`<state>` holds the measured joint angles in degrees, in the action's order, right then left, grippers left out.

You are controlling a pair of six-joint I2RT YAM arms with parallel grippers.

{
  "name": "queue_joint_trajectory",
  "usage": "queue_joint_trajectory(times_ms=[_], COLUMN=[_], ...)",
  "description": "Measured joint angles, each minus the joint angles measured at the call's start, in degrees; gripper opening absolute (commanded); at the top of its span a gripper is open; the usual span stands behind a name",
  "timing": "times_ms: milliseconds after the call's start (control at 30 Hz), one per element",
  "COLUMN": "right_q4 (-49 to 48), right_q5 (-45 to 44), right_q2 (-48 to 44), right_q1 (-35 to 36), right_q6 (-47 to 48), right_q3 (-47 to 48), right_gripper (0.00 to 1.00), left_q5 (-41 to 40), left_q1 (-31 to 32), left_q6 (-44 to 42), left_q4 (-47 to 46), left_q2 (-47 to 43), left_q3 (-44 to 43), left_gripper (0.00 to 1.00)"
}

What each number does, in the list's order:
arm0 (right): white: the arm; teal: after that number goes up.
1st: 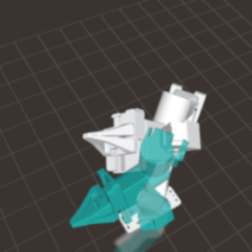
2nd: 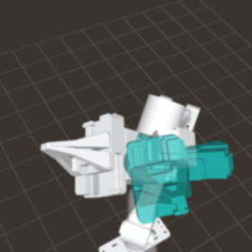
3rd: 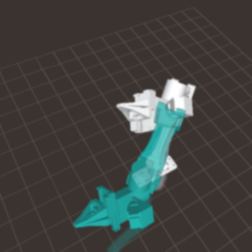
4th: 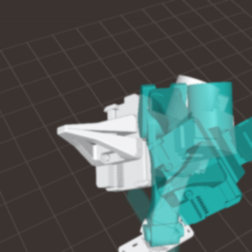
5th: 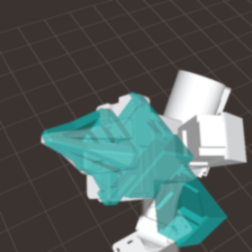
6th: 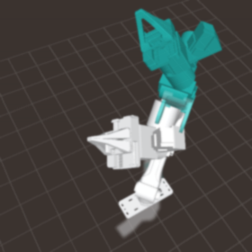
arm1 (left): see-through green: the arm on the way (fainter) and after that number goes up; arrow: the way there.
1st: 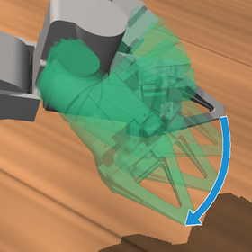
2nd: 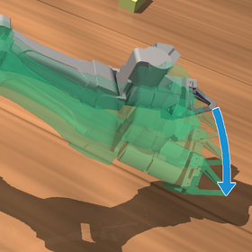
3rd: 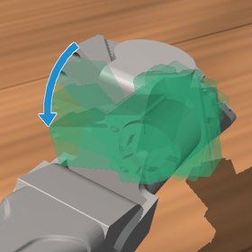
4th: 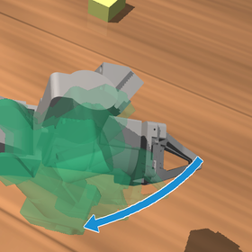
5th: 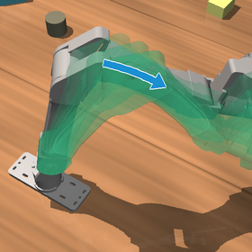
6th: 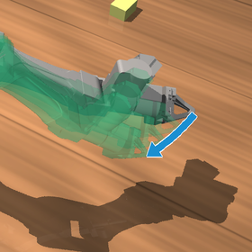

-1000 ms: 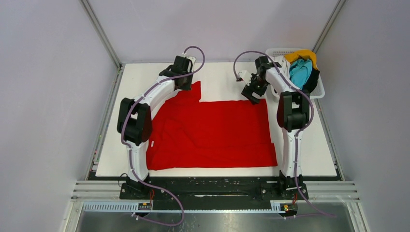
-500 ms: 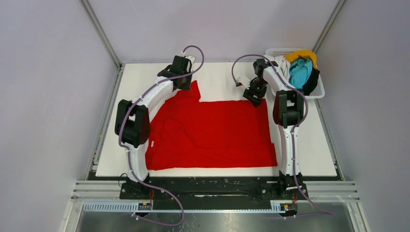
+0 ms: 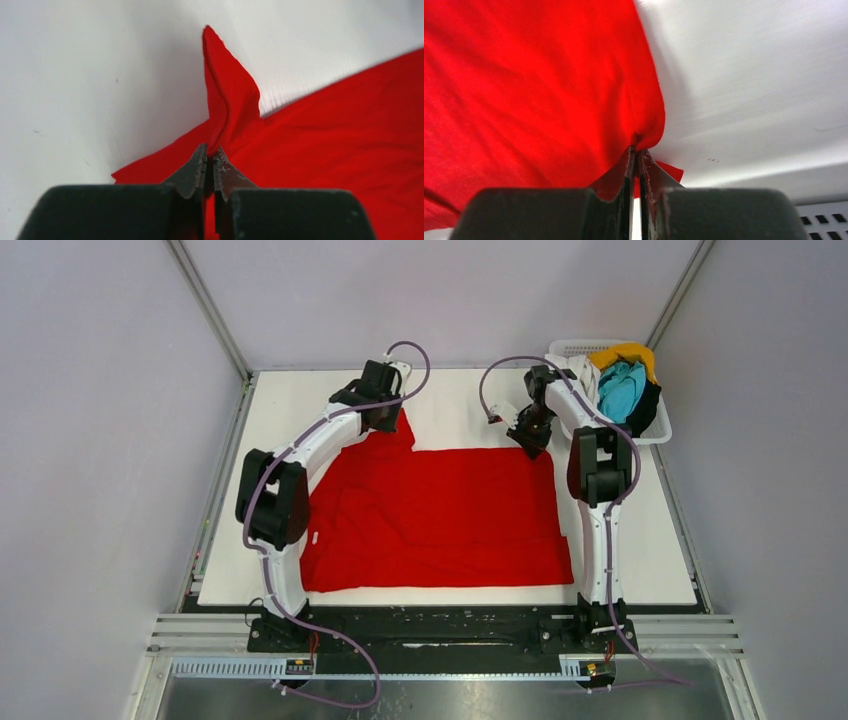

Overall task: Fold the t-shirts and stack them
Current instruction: Grab the side of the flattened tshirt furthest away from the robot with both arms, then fold the other side of the tshirt into a rectangle

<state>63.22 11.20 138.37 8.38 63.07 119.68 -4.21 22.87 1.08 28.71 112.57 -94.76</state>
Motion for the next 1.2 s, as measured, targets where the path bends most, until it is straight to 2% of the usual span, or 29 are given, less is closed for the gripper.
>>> queue_joint_trajectory(times_ms=[167, 333, 600, 733, 933, 1200], right_q4=[-3.8, -9.9, -20.0, -23.2, -25.5, -27.4], right_q5=[-1.4, -3.5, -2.6, -2.8, -4.6, -9.6], right_q2=[-7.8, -21.5, -39.5, -46.5, -52.2, -56.4], right_q1=[1.7, 6.3, 8.8, 10.0, 10.5, 11.1], right_q6=[0.0, -0.4, -7.5, -10.7, -15.1, -19.6], right_q3=[-10.6, -26.7, -44.2, -52.6, -61.1, -65.0], right_gripper=[0.04, 0.01, 0.0, 0.0, 0.0, 0.01], left_q5=[-2.0, -3.0, -4.7, -6.4, -8.6, -17.4], left_q1=[2.1, 3.9, 6.3, 7.1, 7.6, 9.6], left_q6=[-1.9, -2.9, -2.2, 0.9, 8.3, 21.5], left_q4=[0.0, -0.2, 0.0, -0.1, 0.0, 4.0], left_q2=[-4.4, -10.3, -19.6, -24.7, -35.5, -44.8], left_q3=[5.2, 12.3, 25.0, 31.9, 39.9, 45.9], left_gripper=[0.0, 0.0, 0.0, 0.0, 0.0, 0.0])
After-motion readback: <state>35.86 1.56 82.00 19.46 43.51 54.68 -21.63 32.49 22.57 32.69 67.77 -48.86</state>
